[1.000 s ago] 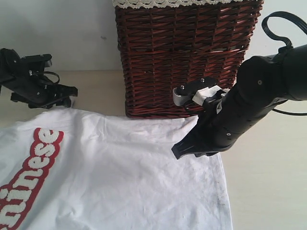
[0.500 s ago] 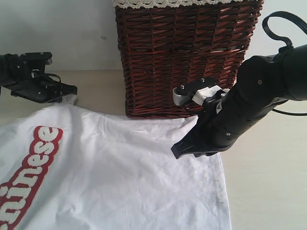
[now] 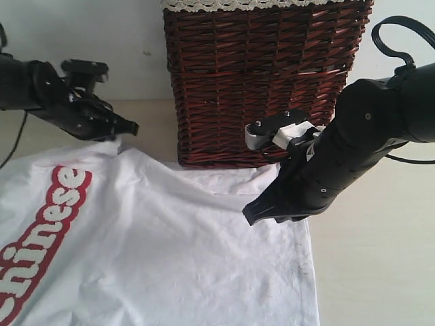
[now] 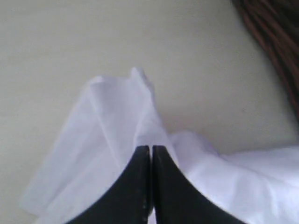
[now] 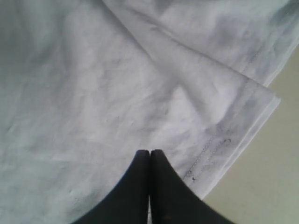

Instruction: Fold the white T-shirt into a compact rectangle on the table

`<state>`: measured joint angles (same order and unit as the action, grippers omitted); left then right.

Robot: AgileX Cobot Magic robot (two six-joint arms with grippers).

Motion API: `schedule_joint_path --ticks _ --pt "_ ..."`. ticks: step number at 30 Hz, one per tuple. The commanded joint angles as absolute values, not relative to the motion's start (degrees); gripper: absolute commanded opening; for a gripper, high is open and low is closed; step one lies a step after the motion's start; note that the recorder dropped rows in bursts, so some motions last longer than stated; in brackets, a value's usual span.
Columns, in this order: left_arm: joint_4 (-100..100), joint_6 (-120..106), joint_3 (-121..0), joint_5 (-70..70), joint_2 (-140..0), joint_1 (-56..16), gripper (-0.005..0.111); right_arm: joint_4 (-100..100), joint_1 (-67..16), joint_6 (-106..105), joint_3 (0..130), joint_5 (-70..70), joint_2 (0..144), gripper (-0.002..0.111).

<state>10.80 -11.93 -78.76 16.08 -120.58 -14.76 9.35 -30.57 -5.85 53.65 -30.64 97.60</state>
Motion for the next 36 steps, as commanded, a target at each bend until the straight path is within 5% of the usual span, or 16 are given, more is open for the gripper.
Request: schedule_joint_path --ticks 1,3,5,18,32,36 --pt "9.2 -11.7 -77.8 18.3 -124.4 -17.5 0.029 9.5 -30.7 -7.1 53.5 -32.0 97.1 0.000" --pt "9.1 -10.2 -77.8 20.1 -125.3 -16.9 0.066 10.1 -30.7 -7.5 53.5 -32.9 97.1 0.000" --pt "7.2 -10.1 -77.9 21.9 -125.3 -15.9 0.088 10.1 -30.7 -7.8 53.5 -32.9 97.1 0.000" --pt "2.5 -10.3 -78.1 14.5 -116.0 -12.6 0.087 10.5 -30.7 -7.8 53.5 -31.6 97.1 0.000" --pt "2.5 -3.7 -78.1 5.5 -124.6 -9.3 0.087 10.6 -30.7 -7.8 53.5 -30.4 97.1 0.000" --pt "2.3 -5.6 -78.1 5.4 -125.3 -9.3 0.073 10.6 -30.7 -7.8 53.5 -30.2 97.1 0.000"
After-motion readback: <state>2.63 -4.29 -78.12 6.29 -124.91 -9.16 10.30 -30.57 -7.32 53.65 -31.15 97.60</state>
